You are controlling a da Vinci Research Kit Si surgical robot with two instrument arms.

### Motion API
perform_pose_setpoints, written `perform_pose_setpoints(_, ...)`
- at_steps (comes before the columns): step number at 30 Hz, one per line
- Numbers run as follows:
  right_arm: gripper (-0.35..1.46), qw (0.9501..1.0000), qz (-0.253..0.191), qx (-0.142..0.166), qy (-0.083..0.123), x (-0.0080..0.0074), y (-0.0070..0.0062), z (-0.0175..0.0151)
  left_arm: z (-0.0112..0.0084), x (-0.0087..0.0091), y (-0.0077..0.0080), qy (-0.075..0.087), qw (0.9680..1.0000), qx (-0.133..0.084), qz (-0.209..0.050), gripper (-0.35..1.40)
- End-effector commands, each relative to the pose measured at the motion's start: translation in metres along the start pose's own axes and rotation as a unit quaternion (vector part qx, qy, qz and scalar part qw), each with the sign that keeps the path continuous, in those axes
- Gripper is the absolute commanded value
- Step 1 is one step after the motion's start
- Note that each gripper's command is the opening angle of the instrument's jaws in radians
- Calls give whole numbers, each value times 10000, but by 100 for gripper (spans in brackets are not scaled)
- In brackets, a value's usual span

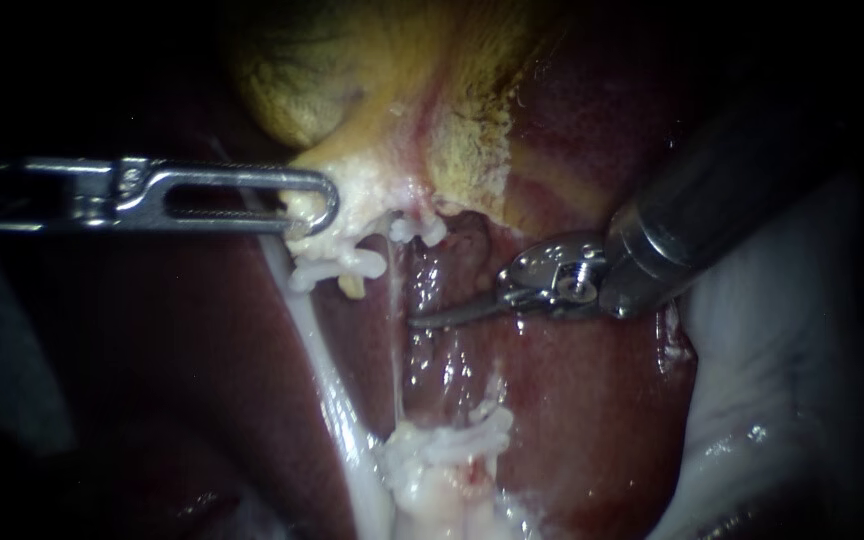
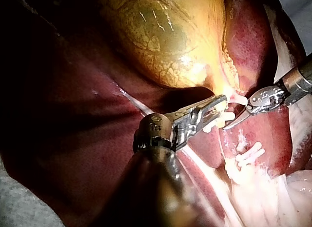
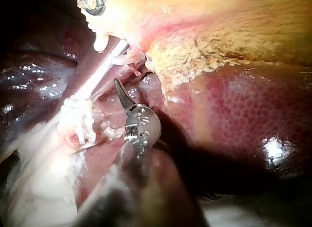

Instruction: Go back from the cut right tube

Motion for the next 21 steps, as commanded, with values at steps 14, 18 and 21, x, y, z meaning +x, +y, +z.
perform_pose_setpoints(14,133,9983,-253,-23,525,-1,-7,2,1,1,2,1,10000,2,4,-35)
perform_pose_setpoints(18,141,9971,-445,-268,562,-1,-10,1,1,1,3,2,10000,4,6,-35)
perform_pose_setpoints(21,141,9957,-647,-355,563,-4,-15,-6,0,1,4,5,10000,8,7,-35)
